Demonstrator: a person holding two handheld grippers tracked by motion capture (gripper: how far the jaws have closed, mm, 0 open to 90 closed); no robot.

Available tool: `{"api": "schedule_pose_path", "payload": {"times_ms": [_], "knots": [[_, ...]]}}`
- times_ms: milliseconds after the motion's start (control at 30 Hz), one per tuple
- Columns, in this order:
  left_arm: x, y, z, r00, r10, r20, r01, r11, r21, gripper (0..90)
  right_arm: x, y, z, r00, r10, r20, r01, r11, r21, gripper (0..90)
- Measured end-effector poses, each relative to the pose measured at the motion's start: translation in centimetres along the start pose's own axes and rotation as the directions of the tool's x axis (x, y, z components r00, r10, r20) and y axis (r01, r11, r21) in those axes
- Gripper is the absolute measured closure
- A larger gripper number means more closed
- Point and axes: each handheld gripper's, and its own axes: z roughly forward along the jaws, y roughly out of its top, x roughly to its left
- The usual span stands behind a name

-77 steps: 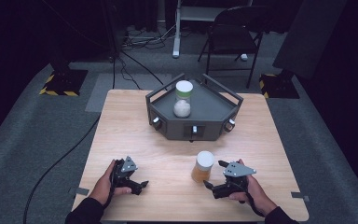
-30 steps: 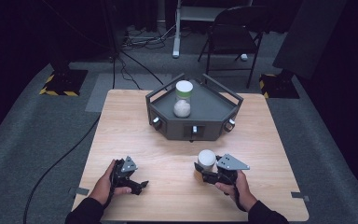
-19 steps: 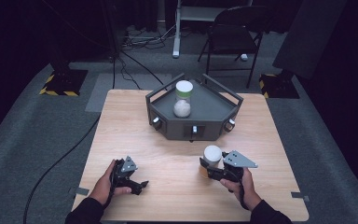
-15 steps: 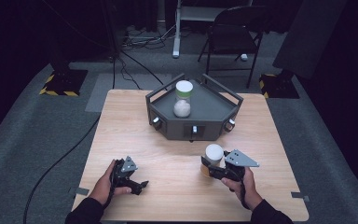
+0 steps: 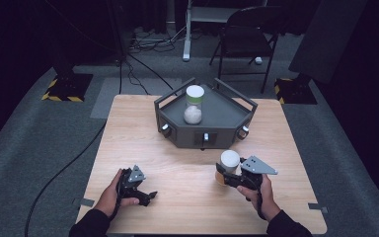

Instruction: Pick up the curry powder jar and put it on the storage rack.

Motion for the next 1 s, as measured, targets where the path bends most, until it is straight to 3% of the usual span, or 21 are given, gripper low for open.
{"api": "schedule_pose_path", "payload": {"times_ms": [633, 1000], "knots": [[0.0, 0.0, 0.0, 1.0000, -0.001, 0.000, 0.001, 1.0000, -0.001, 0.3, -0.4, 3.8, -0.7, 0.9949, 0.016, 0.099, -0.013, 0.999, -0.029, 33.2], [0.0, 0.0, 0.0, 1.0000, -0.001, 0.000, 0.001, 1.0000, -0.001, 0.3, 0.2, 7.1, 0.3, 0.9879, 0.029, 0.152, -0.025, 0.999, -0.027, 33.2]]}}
